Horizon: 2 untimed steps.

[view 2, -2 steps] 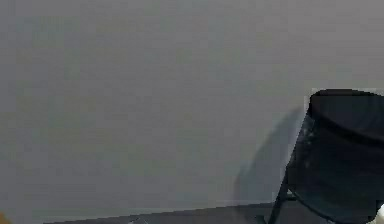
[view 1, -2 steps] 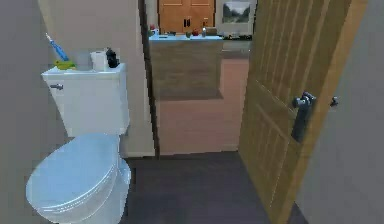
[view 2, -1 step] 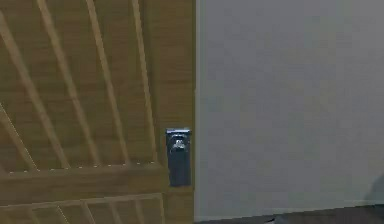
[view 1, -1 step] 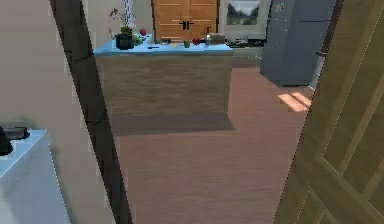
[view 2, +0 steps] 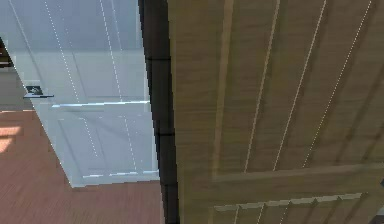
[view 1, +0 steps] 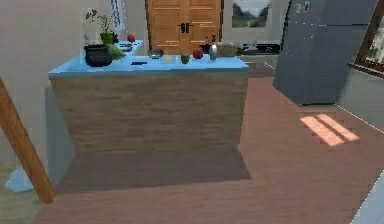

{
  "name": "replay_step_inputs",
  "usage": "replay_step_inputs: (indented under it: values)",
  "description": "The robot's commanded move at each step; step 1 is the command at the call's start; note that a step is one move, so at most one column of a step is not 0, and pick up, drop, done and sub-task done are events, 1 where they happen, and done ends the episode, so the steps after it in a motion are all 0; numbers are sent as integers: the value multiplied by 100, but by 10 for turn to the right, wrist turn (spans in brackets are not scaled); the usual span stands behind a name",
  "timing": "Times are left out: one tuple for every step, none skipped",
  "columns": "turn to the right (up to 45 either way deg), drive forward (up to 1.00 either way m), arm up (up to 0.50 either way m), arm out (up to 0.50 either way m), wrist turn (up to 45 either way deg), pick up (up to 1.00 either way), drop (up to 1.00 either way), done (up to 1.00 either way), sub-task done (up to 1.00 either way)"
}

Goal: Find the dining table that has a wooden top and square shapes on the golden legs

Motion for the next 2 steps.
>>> replay_step_inputs:
  values:
    - [-30,0,0,0,0,0,0,0,0]
    - [0,45,0,0,0,0,0,0,0]
